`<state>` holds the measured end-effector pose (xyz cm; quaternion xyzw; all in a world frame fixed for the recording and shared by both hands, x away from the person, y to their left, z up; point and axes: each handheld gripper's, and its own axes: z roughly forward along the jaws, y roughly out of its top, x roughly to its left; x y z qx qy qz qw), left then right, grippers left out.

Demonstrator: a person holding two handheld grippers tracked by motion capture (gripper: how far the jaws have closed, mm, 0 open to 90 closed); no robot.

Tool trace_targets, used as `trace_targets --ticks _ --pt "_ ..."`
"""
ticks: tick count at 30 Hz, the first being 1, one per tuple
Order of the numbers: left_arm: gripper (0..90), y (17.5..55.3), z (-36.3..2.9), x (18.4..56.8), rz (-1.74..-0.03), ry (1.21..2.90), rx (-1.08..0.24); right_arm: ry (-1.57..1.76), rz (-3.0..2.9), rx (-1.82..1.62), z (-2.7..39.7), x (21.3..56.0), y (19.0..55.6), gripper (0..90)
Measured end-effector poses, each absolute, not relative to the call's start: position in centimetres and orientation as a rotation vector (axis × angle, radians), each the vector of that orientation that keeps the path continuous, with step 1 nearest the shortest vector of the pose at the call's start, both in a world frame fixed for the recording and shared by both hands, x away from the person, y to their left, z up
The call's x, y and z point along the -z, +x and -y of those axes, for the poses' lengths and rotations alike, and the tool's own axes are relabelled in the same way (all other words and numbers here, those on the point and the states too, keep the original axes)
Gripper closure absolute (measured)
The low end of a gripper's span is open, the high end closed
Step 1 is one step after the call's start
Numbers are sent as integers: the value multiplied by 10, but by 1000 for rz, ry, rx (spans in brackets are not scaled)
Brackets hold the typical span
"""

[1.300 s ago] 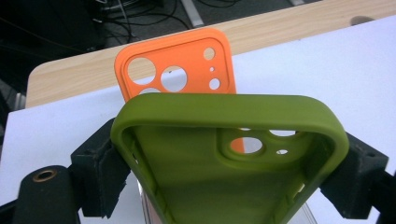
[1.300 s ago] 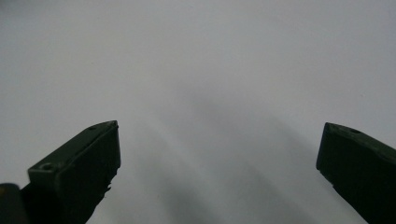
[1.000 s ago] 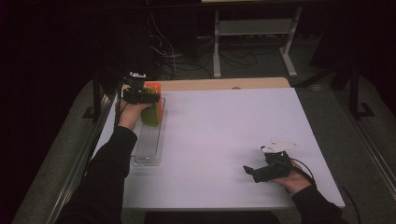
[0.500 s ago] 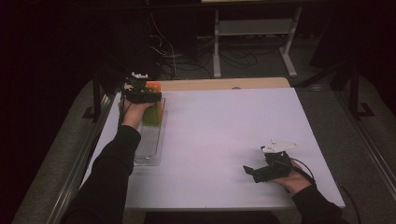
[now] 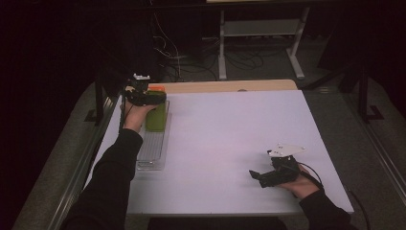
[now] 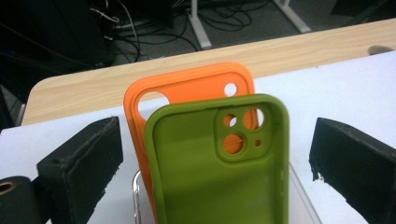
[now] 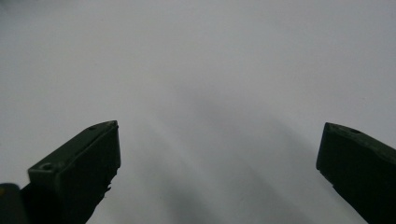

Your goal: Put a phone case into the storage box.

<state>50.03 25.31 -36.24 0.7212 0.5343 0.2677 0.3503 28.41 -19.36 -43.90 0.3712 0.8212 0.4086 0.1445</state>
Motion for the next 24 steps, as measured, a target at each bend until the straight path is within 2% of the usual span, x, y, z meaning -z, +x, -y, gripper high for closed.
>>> trace_targets --ticks 14,24 --pt "25 481 -261 340 -1247 1881 -591 1079 -2371 -1180 192 439 283 0" --pt "25 452 -261 326 -1101 1906 -508 1073 -2371 -1177 192 439 284 0"
